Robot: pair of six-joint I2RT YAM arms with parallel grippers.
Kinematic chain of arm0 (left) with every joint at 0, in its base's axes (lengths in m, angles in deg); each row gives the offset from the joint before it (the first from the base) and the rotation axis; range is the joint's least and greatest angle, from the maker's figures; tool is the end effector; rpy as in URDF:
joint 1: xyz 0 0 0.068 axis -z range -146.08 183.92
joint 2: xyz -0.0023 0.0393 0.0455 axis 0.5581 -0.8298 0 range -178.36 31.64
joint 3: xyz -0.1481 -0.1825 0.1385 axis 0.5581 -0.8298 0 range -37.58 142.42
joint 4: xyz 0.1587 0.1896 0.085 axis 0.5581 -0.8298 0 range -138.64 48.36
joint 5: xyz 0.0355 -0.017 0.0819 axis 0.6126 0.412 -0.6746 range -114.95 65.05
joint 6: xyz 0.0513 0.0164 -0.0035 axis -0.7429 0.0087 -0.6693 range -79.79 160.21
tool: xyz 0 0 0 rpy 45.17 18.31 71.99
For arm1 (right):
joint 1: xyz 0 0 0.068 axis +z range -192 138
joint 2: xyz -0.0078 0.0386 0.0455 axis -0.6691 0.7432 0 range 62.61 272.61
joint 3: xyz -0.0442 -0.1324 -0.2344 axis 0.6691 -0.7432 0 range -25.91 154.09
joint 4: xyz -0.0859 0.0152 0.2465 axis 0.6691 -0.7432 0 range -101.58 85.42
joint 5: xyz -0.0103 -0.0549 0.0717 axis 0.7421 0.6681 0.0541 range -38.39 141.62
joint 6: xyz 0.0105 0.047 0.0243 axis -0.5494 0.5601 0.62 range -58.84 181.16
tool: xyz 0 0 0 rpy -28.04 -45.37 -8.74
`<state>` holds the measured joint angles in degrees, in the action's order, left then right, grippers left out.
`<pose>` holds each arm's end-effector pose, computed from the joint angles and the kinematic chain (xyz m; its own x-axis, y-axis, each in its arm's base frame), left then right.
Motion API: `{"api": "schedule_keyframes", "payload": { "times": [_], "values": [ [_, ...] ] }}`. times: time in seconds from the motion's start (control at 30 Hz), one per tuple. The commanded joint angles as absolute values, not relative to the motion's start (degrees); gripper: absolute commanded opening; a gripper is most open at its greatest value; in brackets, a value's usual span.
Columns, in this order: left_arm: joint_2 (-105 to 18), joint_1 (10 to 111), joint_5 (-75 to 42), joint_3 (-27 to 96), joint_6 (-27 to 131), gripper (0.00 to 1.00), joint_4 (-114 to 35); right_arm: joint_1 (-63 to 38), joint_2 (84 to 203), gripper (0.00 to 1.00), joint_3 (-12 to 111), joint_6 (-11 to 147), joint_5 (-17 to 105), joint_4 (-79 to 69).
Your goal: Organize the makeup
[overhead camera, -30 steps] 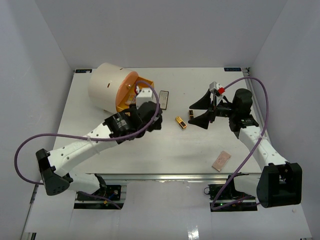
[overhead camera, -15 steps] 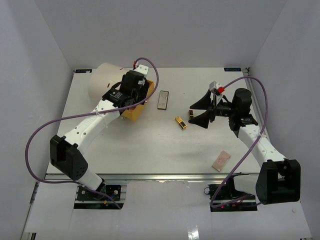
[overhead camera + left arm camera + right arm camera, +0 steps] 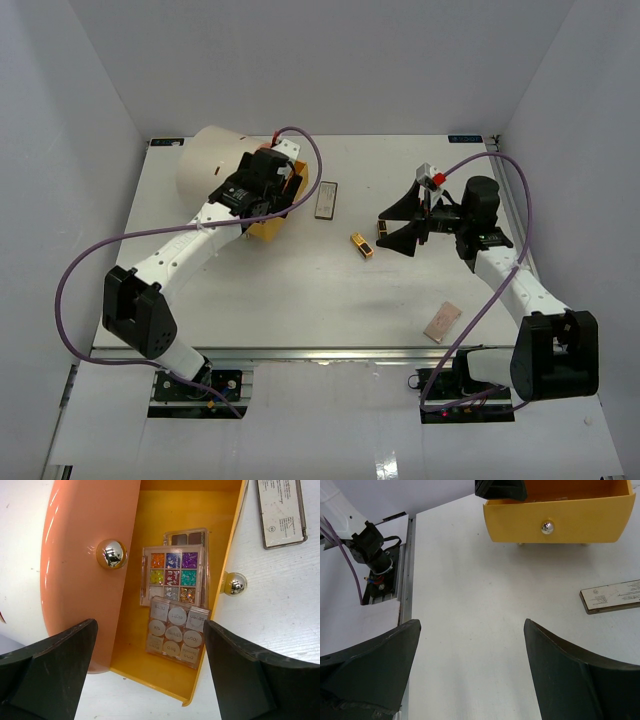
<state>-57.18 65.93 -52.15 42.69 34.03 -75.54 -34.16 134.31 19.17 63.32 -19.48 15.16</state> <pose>0.3001 -0.1684 0.3290 -0.5491 0.4561 -0.7003 0.2459 0.8890 0.3862 0.2609 0.0699 0.2977 -0.1554 -0.0091 -0.9878 -0.9695 0.1934 0.1508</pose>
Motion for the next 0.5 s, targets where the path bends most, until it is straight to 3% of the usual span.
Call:
{"api": "schedule_keyframes", "payload": {
  "times": [0.0, 0.17, 0.3, 0.47],
  "values": [
    [-53.93, 65.83, -51.13, 43.02, 35.81, 0.98, -74.68, -34.53, 134.94, 0.90, 20.03, 60.51, -18.62, 12.85],
    [-46.19, 65.83, -43.57, 42.03, 43.66, 0.98, -74.50, -32.53, 138.76, 0.90, 26.51, 56.13, -8.49, 0.50],
    [-36.45, 65.83, -35.81, 37.56, 49.73, 0.98, -73.69, -25.74, 147.88, 0.90, 39.08, 51.57, 12.17, -15.55],
    [-24.41, 65.74, -33.13, 27.63, 53.82, 0.98, -72.37, -17.28, 163.93, 0.90, 56.70, 60.21, 31.48, -23.47]
  ]
}}
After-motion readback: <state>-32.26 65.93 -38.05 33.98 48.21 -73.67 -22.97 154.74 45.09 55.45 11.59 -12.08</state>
